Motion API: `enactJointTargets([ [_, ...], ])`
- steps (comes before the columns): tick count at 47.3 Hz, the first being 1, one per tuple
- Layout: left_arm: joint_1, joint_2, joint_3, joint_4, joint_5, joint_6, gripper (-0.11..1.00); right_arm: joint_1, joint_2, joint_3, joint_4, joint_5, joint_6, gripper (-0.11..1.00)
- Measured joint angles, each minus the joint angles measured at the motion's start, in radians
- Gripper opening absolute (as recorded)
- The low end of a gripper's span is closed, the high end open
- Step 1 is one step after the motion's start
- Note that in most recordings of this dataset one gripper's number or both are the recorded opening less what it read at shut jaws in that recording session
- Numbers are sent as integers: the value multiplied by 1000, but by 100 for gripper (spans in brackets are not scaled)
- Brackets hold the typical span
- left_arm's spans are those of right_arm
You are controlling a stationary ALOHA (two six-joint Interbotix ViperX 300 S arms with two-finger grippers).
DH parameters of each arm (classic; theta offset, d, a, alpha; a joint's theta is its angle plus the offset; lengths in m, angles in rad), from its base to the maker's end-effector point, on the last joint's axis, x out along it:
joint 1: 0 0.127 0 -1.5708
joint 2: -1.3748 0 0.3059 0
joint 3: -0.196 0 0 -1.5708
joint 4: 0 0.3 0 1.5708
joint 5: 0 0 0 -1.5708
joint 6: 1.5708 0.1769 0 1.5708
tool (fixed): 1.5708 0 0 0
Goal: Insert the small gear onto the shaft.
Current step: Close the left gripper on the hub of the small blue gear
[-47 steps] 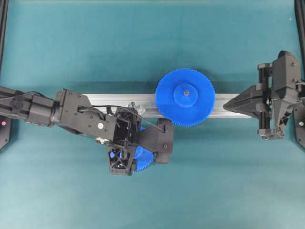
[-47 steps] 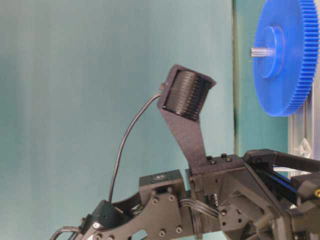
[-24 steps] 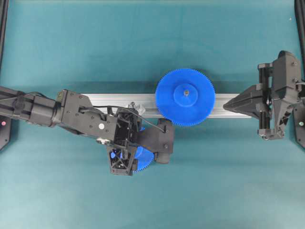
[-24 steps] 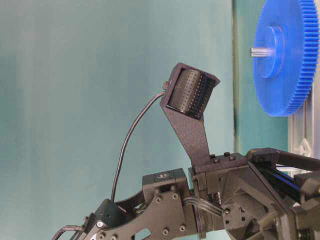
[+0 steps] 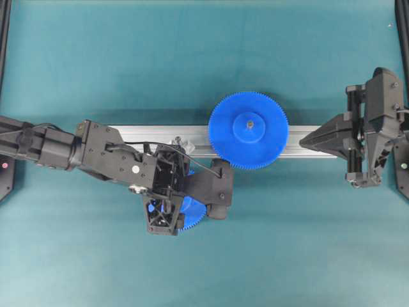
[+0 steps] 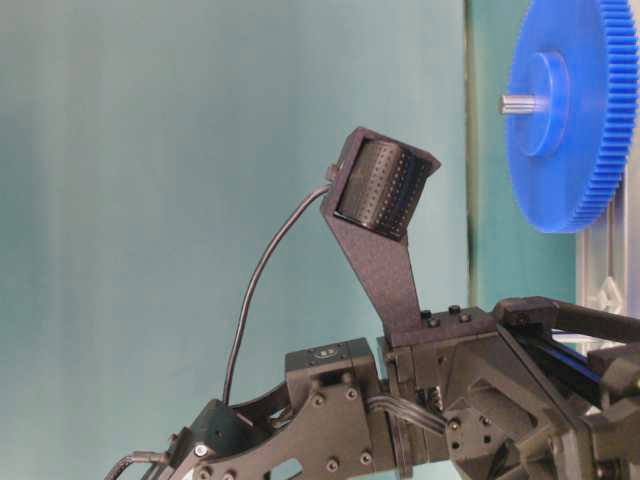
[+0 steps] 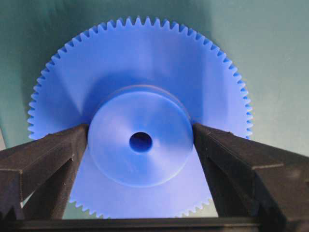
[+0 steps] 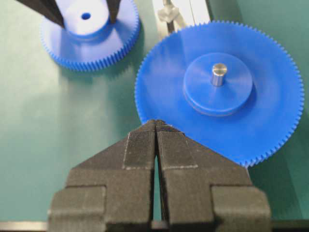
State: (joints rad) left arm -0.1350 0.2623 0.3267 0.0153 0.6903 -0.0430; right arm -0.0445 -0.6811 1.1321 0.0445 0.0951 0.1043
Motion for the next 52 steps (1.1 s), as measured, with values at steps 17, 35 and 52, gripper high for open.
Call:
enactJointTargets([
  [17, 0, 0, 0, 2, 2, 0, 86, 0, 0, 0, 0, 0, 0, 2],
  [35, 0, 0, -2, 0, 18, 0, 69, 0, 2, 3, 0, 0, 0, 2],
  [52, 2, 0, -3, 2, 20, 2, 69, -2, 0, 3, 0, 0, 0, 2],
])
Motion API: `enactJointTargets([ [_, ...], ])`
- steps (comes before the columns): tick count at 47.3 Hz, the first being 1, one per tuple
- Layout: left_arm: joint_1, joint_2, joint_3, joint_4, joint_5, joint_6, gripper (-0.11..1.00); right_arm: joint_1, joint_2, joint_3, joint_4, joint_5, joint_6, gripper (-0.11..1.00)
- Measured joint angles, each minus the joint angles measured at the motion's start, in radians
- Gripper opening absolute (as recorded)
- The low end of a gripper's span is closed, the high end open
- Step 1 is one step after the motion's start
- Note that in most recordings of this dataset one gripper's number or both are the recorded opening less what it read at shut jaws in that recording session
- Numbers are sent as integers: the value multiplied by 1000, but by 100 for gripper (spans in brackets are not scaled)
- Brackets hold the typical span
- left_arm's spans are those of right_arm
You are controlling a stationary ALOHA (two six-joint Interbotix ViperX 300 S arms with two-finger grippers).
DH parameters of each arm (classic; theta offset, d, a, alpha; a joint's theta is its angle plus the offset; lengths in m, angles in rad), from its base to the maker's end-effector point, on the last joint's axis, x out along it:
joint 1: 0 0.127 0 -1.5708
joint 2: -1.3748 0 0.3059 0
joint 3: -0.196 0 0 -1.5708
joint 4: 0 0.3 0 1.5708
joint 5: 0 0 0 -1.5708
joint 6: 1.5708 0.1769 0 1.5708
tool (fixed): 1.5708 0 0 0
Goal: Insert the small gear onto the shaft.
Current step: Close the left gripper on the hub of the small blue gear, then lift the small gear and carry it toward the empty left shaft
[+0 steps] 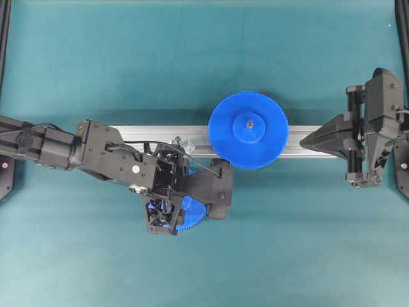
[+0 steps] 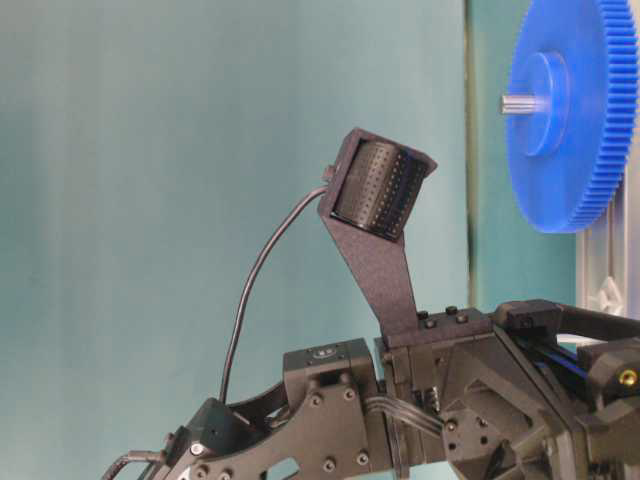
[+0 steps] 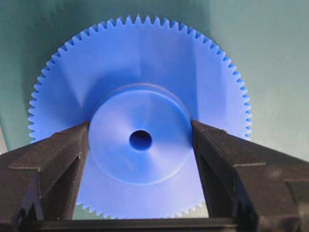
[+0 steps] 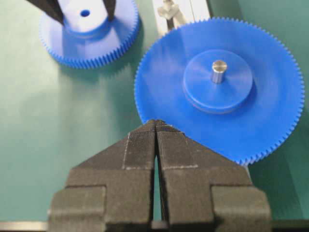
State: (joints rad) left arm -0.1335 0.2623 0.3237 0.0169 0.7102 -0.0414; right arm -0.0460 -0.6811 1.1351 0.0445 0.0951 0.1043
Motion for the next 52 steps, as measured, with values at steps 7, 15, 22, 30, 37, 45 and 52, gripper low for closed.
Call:
enactJointTargets([
  [7, -2, 0, 0, 0, 0, 0, 69, 0, 0, 0, 0, 0, 0, 2],
  [15, 0, -2, -5, -2, 3, 0, 69, 0, 0, 0, 0, 0, 0, 2],
  [22, -2, -3, -14, 0, 20, 2, 69, 0, 0, 2, 0, 0, 0, 2],
  [30, 0, -20, -38, 0, 64, 11, 69, 0, 0, 2, 2, 0, 0, 2],
  [37, 0, -34, -63, -2, 104, 12, 69, 0, 0, 0, 0, -2, 0, 2],
  [45, 0, -51, -78, -2, 117, 12, 69, 0, 0, 2, 0, -8, 0, 2],
  [52, -2, -58, -80, -2, 146, 12, 69, 0, 0, 2, 0, -12, 0, 2],
])
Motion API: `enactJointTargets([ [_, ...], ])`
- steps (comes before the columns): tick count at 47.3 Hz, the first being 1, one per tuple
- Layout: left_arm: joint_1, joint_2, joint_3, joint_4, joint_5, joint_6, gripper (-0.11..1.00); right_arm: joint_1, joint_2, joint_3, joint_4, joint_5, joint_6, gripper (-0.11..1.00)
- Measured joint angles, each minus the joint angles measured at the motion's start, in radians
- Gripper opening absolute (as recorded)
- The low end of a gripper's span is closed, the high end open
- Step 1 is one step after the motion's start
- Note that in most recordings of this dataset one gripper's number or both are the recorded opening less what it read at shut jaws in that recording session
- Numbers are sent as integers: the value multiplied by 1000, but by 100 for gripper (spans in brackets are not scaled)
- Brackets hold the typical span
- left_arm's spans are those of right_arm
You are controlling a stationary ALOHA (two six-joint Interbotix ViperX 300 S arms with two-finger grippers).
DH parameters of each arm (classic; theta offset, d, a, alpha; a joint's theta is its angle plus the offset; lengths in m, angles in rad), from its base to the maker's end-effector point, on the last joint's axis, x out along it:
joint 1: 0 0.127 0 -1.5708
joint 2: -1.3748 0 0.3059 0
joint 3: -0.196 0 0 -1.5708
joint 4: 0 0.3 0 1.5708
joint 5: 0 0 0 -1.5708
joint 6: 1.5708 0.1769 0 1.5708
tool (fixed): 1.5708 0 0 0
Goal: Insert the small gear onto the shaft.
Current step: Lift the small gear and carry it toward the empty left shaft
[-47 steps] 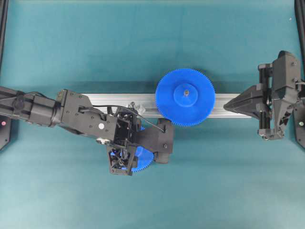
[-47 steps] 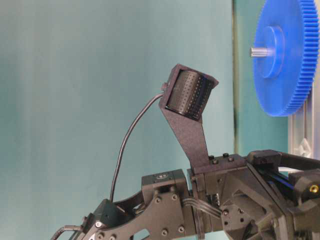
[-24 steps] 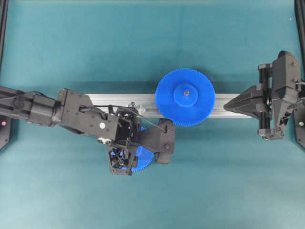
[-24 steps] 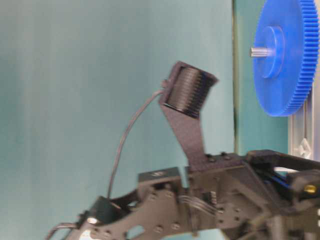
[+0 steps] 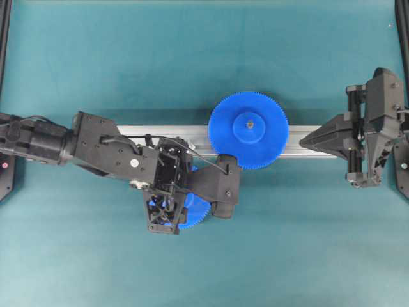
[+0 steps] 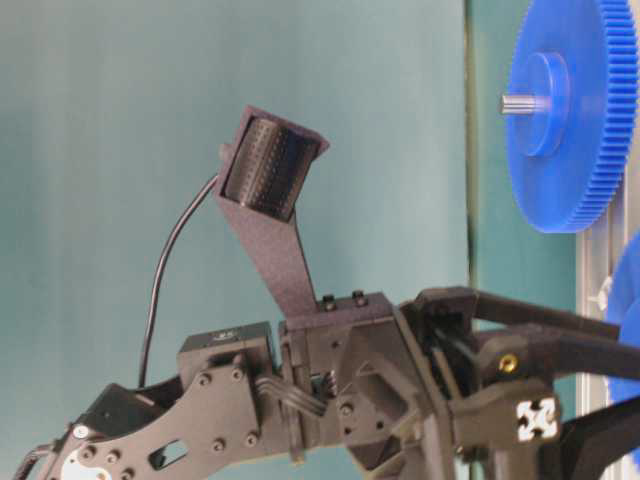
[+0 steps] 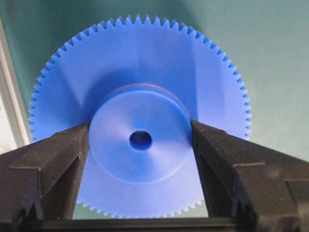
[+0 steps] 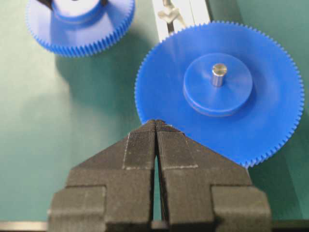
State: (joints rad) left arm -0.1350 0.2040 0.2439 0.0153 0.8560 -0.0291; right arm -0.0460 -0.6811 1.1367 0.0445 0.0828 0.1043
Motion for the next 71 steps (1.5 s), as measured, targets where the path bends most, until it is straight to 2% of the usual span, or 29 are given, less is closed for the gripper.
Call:
enactJointTargets([
  [16, 2, -41, -3, 0, 31, 0, 69, 2, 2, 5, 0, -8, 0, 2],
  [34, 2, -63, -66, 0, 118, 0, 69, 0, 0, 6, 0, -6, 0, 2],
  [71, 9, -94, -161, 2, 195, -9, 69, 0, -15, 9, 0, -6, 0, 2],
])
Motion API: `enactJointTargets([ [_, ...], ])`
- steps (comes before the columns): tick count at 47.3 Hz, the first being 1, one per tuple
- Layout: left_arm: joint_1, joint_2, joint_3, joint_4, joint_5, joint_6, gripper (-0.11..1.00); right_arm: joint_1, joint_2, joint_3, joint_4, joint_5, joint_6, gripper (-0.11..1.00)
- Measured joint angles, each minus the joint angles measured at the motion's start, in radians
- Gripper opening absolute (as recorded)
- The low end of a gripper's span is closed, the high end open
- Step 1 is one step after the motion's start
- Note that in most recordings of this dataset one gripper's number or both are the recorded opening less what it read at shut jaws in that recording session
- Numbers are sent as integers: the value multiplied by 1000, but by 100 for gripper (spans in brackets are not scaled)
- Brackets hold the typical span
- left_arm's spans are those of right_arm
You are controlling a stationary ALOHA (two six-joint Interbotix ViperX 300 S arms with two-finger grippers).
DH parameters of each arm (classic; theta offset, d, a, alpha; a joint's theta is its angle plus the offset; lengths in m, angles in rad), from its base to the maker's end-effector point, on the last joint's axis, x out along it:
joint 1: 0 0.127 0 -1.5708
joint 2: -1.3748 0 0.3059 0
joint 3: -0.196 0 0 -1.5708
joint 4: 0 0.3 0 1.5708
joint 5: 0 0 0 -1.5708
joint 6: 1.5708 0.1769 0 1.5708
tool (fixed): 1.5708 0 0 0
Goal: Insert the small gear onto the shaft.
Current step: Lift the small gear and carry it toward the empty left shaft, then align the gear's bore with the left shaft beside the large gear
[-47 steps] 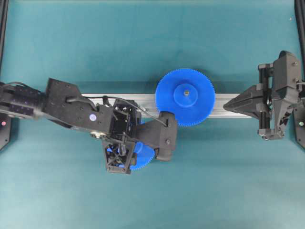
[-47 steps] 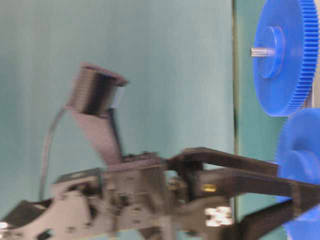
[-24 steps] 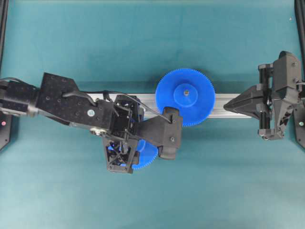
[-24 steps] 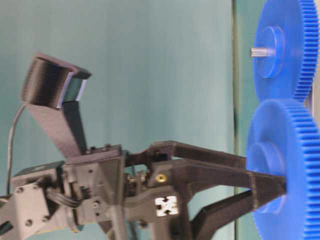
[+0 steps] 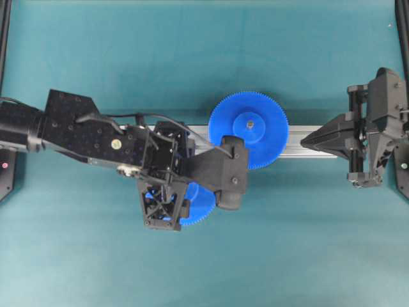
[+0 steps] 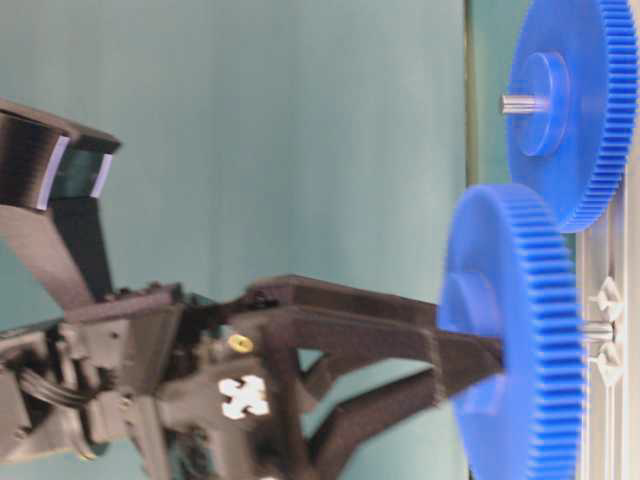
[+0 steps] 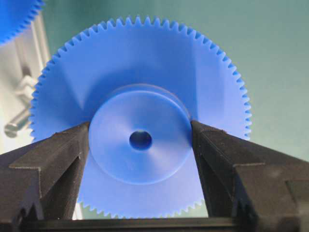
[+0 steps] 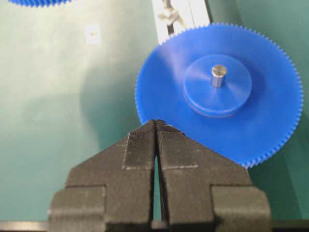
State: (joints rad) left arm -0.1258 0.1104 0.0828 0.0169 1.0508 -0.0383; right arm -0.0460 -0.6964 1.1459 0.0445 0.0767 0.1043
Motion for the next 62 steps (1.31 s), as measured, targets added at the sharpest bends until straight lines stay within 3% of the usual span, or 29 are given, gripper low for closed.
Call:
enactJointTargets([
  [44, 66, -75, -20, 2, 32, 9, 69, 0, -15, 2, 0, 2, 2, 2],
  [62, 117, -80, -15, 2, 37, 64, 69, 0, -17, 8, 0, 0, 0, 2],
])
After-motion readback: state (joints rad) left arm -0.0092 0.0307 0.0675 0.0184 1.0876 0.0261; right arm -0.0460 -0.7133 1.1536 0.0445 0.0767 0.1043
